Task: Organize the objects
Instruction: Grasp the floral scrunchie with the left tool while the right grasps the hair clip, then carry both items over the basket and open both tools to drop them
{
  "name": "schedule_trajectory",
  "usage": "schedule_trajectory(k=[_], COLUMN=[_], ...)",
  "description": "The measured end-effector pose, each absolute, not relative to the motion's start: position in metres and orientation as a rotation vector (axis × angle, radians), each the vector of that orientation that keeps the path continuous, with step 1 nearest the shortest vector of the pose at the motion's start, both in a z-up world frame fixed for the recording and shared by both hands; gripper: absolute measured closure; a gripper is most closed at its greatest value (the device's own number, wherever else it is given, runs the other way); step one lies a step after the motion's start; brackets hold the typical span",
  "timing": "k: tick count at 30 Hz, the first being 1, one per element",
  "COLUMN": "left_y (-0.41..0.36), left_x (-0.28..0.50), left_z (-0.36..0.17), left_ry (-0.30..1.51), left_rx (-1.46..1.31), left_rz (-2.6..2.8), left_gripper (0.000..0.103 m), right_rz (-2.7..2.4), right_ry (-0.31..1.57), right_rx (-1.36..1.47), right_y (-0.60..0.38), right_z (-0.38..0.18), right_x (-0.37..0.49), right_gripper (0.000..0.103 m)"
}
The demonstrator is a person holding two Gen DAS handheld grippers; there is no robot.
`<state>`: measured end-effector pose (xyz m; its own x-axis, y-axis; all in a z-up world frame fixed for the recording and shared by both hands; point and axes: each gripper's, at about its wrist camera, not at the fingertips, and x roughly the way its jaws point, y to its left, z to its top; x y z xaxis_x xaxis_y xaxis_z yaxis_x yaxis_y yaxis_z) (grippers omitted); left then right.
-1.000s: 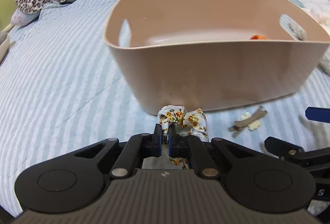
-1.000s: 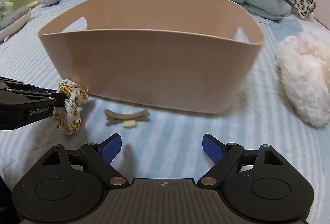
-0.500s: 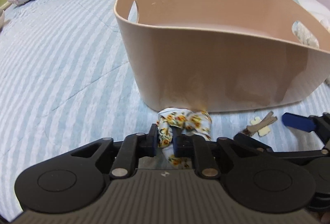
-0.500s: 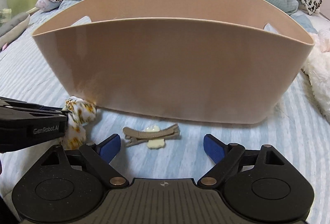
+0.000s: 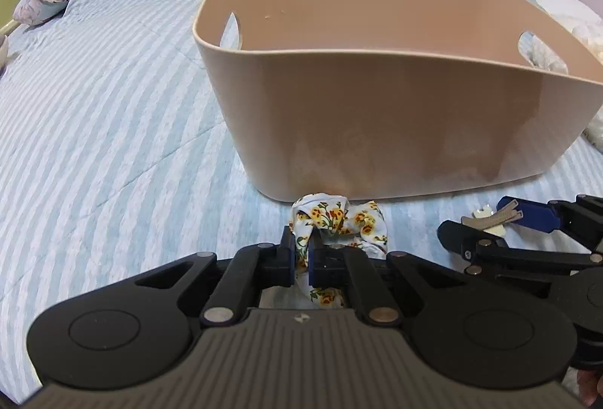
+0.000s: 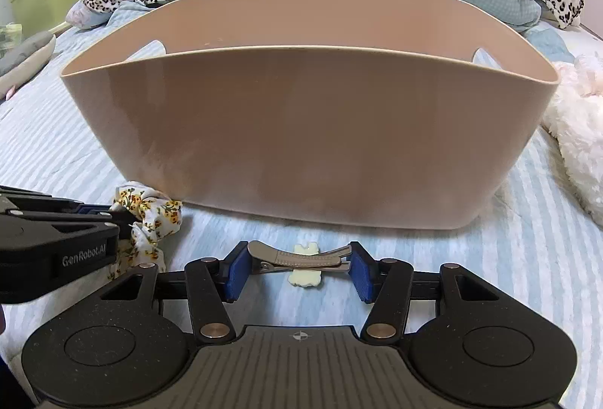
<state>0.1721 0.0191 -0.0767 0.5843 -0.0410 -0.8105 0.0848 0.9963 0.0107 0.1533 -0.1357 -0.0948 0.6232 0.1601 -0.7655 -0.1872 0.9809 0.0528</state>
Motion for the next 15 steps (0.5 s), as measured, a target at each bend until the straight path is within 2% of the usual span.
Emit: schedule_trajectory(k=[15], left_y=[0.007], left_x=[0.137], left_z=[-0.031], left_ry=[0.82], left_rx=[0.04], left_rz=[-0.131], left_gripper=[0.097], right_rz=[0.189], right_ry=[0.789], right_rx=[0.049], right_y=[-0.172], right_z=[-0.043], right_x=[0.111], right_gripper=[0.051])
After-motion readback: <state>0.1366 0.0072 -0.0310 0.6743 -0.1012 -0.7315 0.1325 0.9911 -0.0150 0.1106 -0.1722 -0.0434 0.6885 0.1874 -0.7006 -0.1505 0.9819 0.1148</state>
